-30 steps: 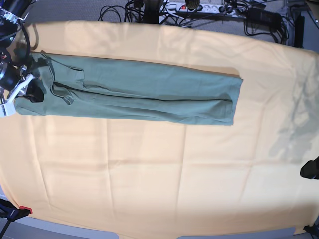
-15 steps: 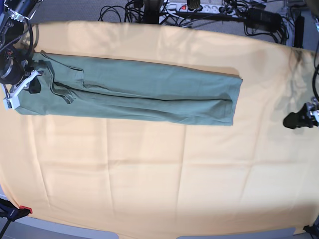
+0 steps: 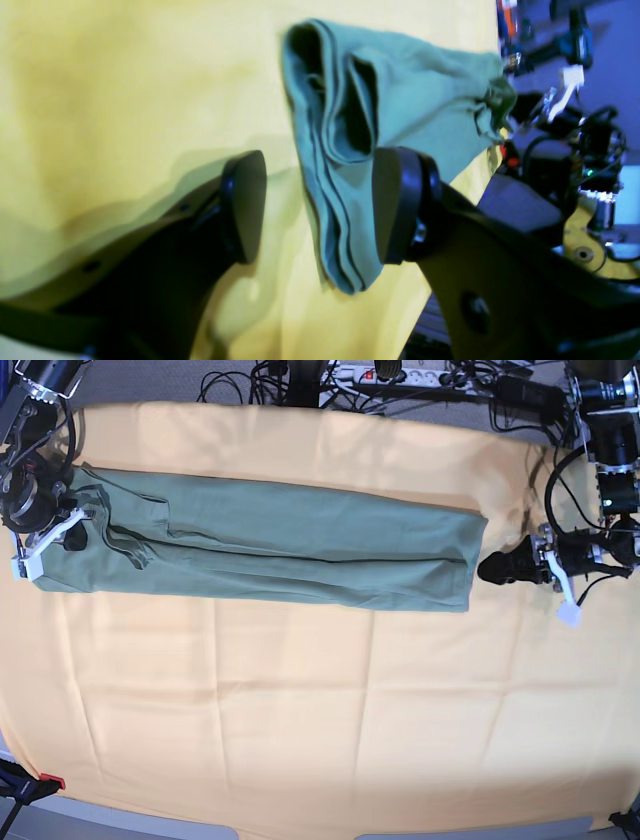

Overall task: Fold the T-shirt properly
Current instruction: 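Move left gripper to the strip's hem end and grasp it, then fold the gripped hem end over toward the right gripper with left gripper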

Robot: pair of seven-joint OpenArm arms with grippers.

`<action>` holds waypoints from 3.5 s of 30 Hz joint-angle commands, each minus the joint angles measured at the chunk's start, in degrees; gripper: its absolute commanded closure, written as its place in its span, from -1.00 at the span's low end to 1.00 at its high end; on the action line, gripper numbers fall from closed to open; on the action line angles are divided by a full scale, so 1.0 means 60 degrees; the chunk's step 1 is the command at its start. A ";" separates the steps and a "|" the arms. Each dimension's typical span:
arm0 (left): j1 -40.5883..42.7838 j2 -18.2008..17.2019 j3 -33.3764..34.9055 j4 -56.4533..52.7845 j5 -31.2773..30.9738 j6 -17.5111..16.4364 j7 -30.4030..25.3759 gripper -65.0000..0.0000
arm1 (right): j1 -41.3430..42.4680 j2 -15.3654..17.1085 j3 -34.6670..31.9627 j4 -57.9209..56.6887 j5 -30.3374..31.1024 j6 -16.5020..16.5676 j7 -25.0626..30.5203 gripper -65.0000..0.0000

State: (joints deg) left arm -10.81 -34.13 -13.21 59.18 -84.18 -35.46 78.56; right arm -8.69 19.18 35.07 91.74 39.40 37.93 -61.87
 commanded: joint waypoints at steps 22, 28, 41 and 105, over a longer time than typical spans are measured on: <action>-0.0124 0.1497 0.1723 0.0138 -0.0136 0.0255 0.0239 1.00 | 0.0127 0.0160 0.0025 0.0127 0.0280 0.0080 0.0138 1.00; -0.0459 0.1129 0.1122 0.0138 -0.0136 0.0419 0.0239 1.00 | 0.0127 0.0160 0.0025 0.0127 0.0280 0.0080 0.0138 1.00; -0.0535 0.0554 0.0998 0.0138 -0.0136 0.0525 0.0239 1.00 | 0.0131 0.0160 0.0025 0.0127 0.0280 0.0084 0.0138 1.00; -0.0342 0.5901 0.2783 0.3617 0.1636 0.0448 -0.2022 -0.09 | 0.0124 0.0138 0.0025 0.0127 0.0208 0.0178 0.0098 1.00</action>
State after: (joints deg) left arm -11.60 0.78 3.42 79.90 -72.82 -32.18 67.42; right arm -8.54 19.00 34.96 91.74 39.86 38.81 -61.58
